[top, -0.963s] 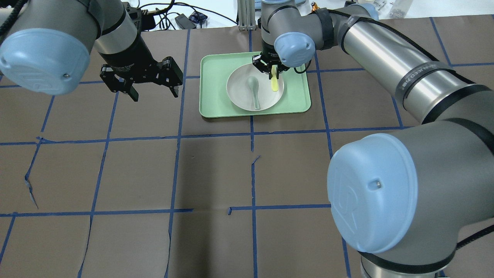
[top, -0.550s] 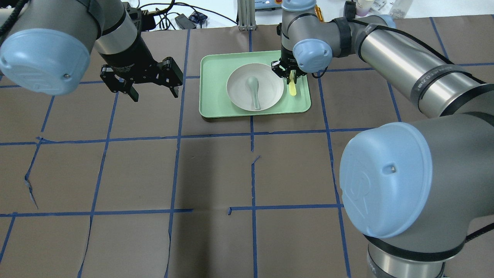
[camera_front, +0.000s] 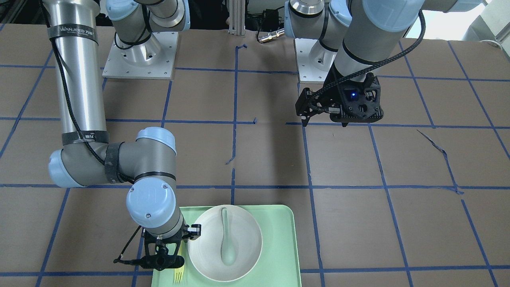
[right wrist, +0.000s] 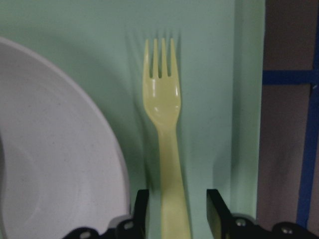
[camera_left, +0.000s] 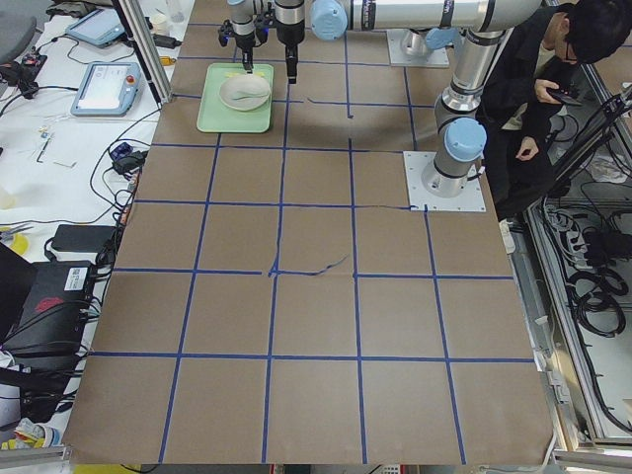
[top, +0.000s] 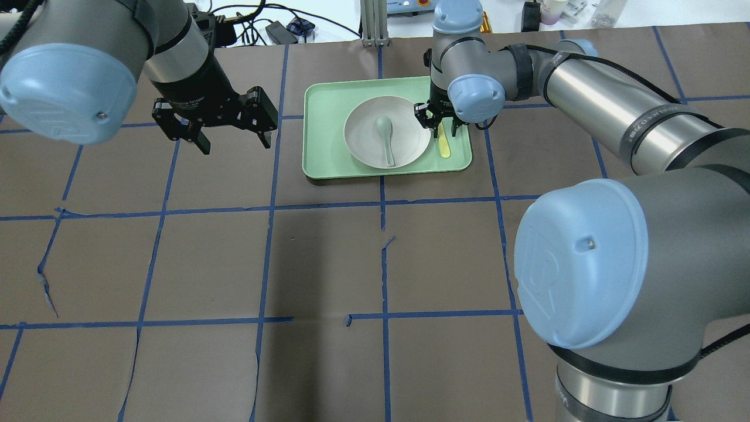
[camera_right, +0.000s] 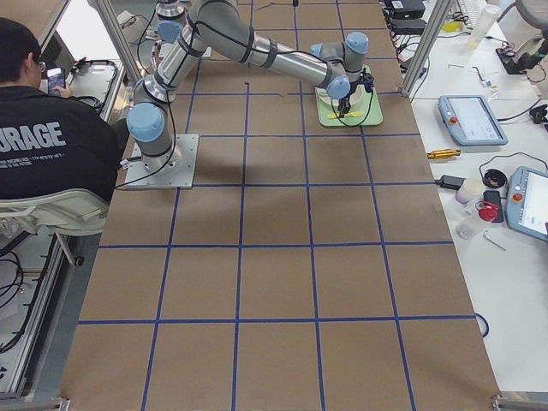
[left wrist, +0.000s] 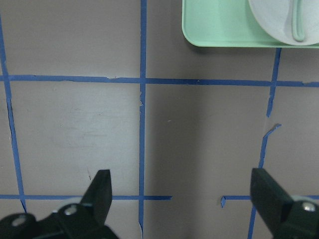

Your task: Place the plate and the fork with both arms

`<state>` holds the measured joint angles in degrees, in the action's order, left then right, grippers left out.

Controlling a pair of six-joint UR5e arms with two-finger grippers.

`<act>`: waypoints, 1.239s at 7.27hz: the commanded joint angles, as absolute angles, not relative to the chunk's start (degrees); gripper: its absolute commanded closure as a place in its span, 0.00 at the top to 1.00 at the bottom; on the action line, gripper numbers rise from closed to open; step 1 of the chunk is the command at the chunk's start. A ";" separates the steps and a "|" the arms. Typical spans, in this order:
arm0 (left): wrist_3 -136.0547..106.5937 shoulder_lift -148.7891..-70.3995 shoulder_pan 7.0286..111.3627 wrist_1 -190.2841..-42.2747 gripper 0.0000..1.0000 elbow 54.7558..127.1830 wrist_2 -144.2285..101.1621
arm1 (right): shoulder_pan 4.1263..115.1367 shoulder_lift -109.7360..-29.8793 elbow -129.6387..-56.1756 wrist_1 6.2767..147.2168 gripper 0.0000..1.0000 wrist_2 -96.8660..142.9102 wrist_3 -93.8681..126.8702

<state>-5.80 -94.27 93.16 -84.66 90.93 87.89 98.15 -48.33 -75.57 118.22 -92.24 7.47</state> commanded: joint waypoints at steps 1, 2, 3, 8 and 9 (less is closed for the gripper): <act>-5.89 -94.13 93.16 -84.73 1.00 90.97 87.89 | 98.00 -54.27 -77.25 117.26 1.00 -92.55 6.42; -5.89 -94.13 93.16 -84.73 1.00 90.97 87.89 | 97.91 -59.71 -77.60 110.20 1.00 -92.64 6.33; -5.89 -94.13 93.16 -84.73 1.00 90.97 87.89 | 97.82 -64.64 -77.87 104.65 1.00 -92.98 6.24; -5.89 -94.04 93.16 -84.73 1.00 90.97 87.98 | 95.80 -83.56 -82.85 91.39 1.00 -92.20 11.13; -5.89 -93.87 93.16 -84.73 1.00 90.88 87.98 | 95.89 -84.37 -85.32 94.02 1.00 -92.11 13.77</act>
